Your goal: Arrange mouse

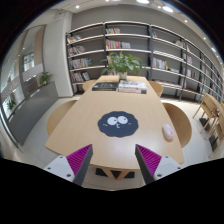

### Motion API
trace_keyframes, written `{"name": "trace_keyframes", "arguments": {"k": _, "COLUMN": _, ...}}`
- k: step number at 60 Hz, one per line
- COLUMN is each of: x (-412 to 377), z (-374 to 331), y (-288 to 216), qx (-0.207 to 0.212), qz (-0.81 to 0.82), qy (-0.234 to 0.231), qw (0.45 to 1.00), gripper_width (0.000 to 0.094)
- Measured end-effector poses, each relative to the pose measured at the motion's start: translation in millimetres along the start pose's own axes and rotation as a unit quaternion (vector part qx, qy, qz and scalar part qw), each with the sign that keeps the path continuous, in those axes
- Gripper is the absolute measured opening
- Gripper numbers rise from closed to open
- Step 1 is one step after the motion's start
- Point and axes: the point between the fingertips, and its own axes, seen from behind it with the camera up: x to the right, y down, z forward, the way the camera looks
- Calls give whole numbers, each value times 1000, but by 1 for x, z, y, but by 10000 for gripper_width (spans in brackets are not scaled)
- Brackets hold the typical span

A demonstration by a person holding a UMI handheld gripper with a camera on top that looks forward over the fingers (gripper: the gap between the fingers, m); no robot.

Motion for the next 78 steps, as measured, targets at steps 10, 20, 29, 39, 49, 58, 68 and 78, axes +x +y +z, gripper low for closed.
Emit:
{"name": "trace_keyframes", "arguments": {"k": 10, "x": 102, "z": 9, "y": 47, "qx": -42, "qz": 21, "qy": 63, "qw": 997, "gripper_width": 861}}
{"name": "trace_keyframes", "arguments": {"k": 20, "x": 208, "z": 34, "y": 83, "qx": -74, "qz": 48, "qy": 116, "qw": 989, "gripper_width": 860}}
{"name": "trace_keyframes", "arguments": {"k": 29, "x": 258, "z": 79, "y": 78, "qx": -85, "qz": 62, "qy": 124, "qw": 987, "gripper_width": 843}}
{"name": "trace_keyframes", "arguments": {"k": 39, "x": 287, "z": 131, "y": 51, "qx": -81, "qz": 56, "qy": 117, "qw": 988, "gripper_width": 819}}
{"name": "trace_keyframes", "arguments": {"k": 49, "x": 296, "z": 179, "y": 28, "qx": -80, "qz": 47, "qy": 108, "qw": 990, "gripper_width": 765}}
{"name": "trace_keyframes", "arguments": {"k": 58, "x": 296, "z": 196, "y": 17, "qx": -81, "qz": 45, "qy": 103, "qw": 990, "gripper_width": 514}}
{"name": "trace_keyframes", "arguments": {"k": 68, "x": 293, "z": 199, "y": 17, "qx": -95, "qz": 42, "qy": 120, "qw": 987, "gripper_width": 418}}
{"name": "trace_keyframes", "arguments": {"k": 78, "x": 276, "z": 186, "y": -27, "qx": -85, "qz": 59, "qy": 125, "qw": 987, "gripper_width": 302}}
